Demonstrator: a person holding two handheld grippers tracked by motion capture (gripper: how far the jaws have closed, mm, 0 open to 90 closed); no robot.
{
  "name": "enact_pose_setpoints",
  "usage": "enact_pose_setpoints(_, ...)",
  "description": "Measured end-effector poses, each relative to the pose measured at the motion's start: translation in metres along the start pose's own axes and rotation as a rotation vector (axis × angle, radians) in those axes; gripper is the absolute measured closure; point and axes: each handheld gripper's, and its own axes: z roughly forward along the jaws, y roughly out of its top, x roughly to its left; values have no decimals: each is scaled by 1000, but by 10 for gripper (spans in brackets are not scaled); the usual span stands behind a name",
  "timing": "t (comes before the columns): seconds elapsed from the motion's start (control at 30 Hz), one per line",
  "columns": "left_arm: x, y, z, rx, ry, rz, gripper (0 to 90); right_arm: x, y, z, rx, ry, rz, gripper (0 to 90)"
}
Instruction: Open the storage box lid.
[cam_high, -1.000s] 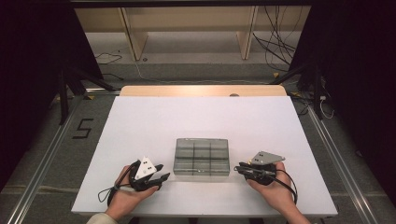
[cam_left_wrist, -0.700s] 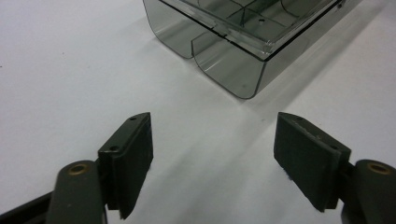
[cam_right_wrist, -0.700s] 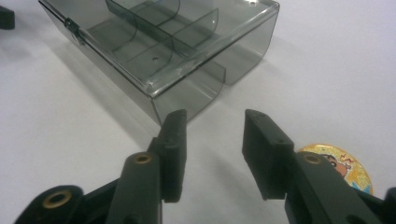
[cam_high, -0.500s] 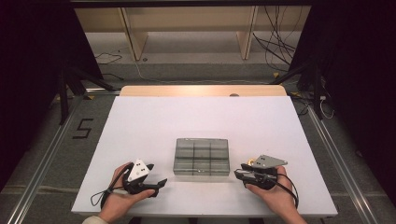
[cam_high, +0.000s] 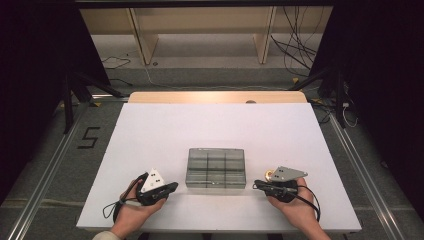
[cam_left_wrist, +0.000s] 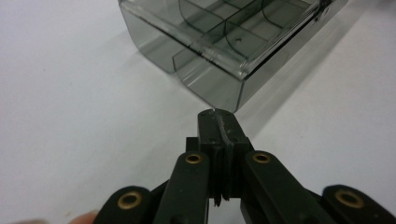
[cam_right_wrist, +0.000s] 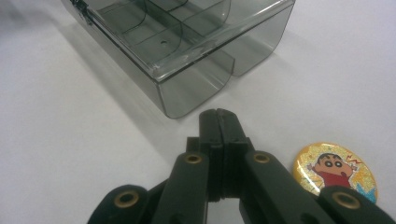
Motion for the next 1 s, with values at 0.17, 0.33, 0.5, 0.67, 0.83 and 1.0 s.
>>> enact_pose_setpoints(0.17, -4, 5, 6, -6, 0, 9, 893, 5, 1, 1, -6, 40, -19, 900)
enact_pose_setpoints(0.33, -4, 7, 12, -1, -4, 28, 893, 10, 5, 5, -14, 55, -28, 900)
enact_pose_setpoints(0.5, -4, 7, 14, -7, -3, 31, 893, 12, 7, 6, -30, 66, -36, 900)
enact_pose_setpoints(0.67, -4, 7, 15, -11, 0, 41, 893, 14, 9, 5, -44, 75, -34, 900)
enact_pose_setpoints(0.83, -3, 8, 16, -13, -1, 43, 893, 15, 9, 6, -48, 81, -32, 900)
enact_pose_setpoints(1.0, -3, 8, 16, -13, -2, 42, 893, 15, 9, 6, -53, 83, -38, 900)
